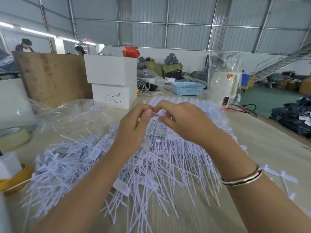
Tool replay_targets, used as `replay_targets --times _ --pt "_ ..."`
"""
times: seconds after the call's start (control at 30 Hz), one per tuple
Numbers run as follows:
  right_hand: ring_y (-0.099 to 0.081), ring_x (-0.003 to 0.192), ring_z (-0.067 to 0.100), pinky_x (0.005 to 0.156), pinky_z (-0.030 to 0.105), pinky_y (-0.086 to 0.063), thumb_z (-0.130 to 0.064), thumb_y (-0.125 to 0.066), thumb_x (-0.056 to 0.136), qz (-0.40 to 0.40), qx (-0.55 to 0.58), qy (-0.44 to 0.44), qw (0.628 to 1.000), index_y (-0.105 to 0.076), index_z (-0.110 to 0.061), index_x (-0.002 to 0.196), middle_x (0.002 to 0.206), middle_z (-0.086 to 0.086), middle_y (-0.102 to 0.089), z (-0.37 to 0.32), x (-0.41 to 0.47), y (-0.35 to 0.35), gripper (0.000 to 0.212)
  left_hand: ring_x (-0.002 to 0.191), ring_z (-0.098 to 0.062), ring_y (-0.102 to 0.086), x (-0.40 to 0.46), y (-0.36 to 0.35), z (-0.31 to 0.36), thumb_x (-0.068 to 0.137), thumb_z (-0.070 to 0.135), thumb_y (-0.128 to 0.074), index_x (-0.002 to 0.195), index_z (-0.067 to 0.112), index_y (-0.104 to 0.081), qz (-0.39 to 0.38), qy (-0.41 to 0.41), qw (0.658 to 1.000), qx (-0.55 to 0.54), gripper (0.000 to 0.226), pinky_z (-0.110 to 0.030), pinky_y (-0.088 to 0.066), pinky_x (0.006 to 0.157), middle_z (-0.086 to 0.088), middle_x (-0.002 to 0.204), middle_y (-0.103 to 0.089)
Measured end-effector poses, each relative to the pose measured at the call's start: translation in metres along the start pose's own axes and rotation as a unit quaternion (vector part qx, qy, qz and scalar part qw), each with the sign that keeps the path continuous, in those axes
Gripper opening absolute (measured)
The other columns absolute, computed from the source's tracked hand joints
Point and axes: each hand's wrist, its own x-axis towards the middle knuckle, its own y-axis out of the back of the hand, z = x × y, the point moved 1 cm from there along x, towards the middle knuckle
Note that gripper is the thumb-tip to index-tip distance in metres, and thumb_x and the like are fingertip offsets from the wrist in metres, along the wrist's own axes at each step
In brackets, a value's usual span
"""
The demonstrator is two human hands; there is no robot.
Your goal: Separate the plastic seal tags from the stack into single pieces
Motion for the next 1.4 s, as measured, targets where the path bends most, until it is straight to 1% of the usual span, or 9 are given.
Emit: replay_targets --times 0.23,0.37,0.5,0.67,0.77,0.93,1.23,1.33,1.4 --pt "-0.055 0.077 0.016 0.070 0.036 -0.045 -0.036 -0.054 0.094 -0.080 0.097 -0.055 0.991 -0.045 -0.025 0.097 0.088 -0.004 -0.063 0.012 0.000 -0.006 0.014 0.066 -0.028 -0.056 -0.005 -0.007 -0.001 0.089 0.043 -0.055 0.074 0.024 -0.053 0.045 0.050 0.997 -0.024 0.024 -0.033 -0.046 0.062 -0.001 0.067 -0.063" --pt "-0.058 0.075 0.021 0.071 0.039 -0.050 -0.034 -0.048 0.097 -0.117 0.064 -0.045 0.990 -0.050 -0.031 0.074 0.081 0.003 -0.064 0.012 -0.002 -0.006 0.023 0.067 -0.014 -0.061 -0.007 -0.011 -0.002 0.090 0.044 -0.050 0.076 0.028 -0.052 0.009 0.041 0.999 -0.013 0.021 -0.030 -0.048 0.066 0.010 0.073 -0.066" --pt "-0.054 0.069 0.013 0.069 0.036 -0.049 -0.035 -0.044 0.099 -0.143 0.067 -0.030 0.987 -0.056 -0.032 0.076 0.077 -0.002 -0.062 0.011 -0.002 -0.006 0.026 0.048 -0.005 -0.050 -0.010 -0.011 -0.003 0.090 0.044 -0.049 0.069 0.034 -0.051 -0.009 -0.003 0.999 0.031 0.024 -0.013 -0.036 0.048 0.007 0.063 -0.063" --pt "-0.040 0.064 0.014 0.066 0.029 -0.028 -0.040 -0.036 0.101 -0.070 -0.075 0.009 0.995 -0.042 -0.029 0.073 0.060 -0.011 -0.039 0.012 0.001 -0.013 0.030 0.050 -0.005 -0.047 -0.008 -0.013 -0.008 0.095 0.035 -0.050 0.066 0.017 -0.051 0.014 0.067 0.997 -0.023 0.034 -0.011 -0.038 0.052 0.004 0.056 -0.057" --pt "-0.034 0.055 0.012 0.077 0.033 -0.036 -0.039 -0.032 0.102 -0.039 -0.111 0.023 0.993 -0.042 -0.025 0.073 0.058 -0.012 -0.036 0.010 0.002 -0.014 0.033 0.052 -0.004 -0.047 -0.007 -0.016 -0.009 0.096 0.037 -0.048 0.064 0.021 -0.050 0.014 0.097 0.994 -0.052 0.035 -0.014 -0.040 0.055 0.009 0.054 -0.055" --pt "-0.060 0.103 0.017 0.093 0.037 -0.039 -0.039 -0.031 0.101 -0.013 -0.088 0.021 0.996 -0.059 -0.035 0.120 0.118 -0.013 -0.065 0.007 0.002 -0.008 0.034 0.049 -0.006 -0.041 -0.002 -0.005 -0.016 0.099 0.032 -0.046 0.062 0.021 -0.050 0.123 0.224 0.949 -0.184 0.038 -0.027 -0.036 0.060 0.009 0.050 -0.049" --pt "-0.046 0.096 0.013 0.078 0.028 -0.038 -0.017 -0.044 0.095 -0.091 0.054 -0.032 0.994 -0.054 -0.021 0.124 0.104 -0.008 -0.049 0.013 0.001 -0.009 0.031 0.046 -0.009 -0.040 -0.005 0.010 -0.039 0.093 0.024 -0.046 0.062 0.013 -0.044 0.110 0.139 0.968 0.178 0.032 -0.021 -0.033 0.049 -0.003 0.053 -0.045" --pt "-0.045 0.090 0.003 0.062 0.011 -0.032 -0.003 -0.044 0.088 -0.119 0.159 -0.060 0.978 -0.036 -0.023 0.123 0.095 -0.011 -0.041 0.013 -0.002 -0.008 0.041 0.068 -0.028 -0.051 -0.008 0.014 -0.042 0.090 0.035 -0.036 0.060 0.010 -0.056 0.077 0.129 0.903 0.403 0.043 -0.037 -0.036 0.073 -0.007 0.069 -0.056" --pt "-0.047 0.076 -0.012 0.056 0.007 -0.035 0.006 -0.037 0.085 -0.135 0.176 -0.050 0.974 -0.029 -0.025 0.122 0.097 -0.004 -0.043 0.012 -0.003 -0.008 0.049 0.088 -0.031 -0.050 -0.008 0.016 -0.044 0.091 0.037 -0.043 0.089 0.010 -0.070 0.073 0.141 0.863 0.479 0.038 -0.043 -0.035 0.082 -0.012 0.096 -0.058"
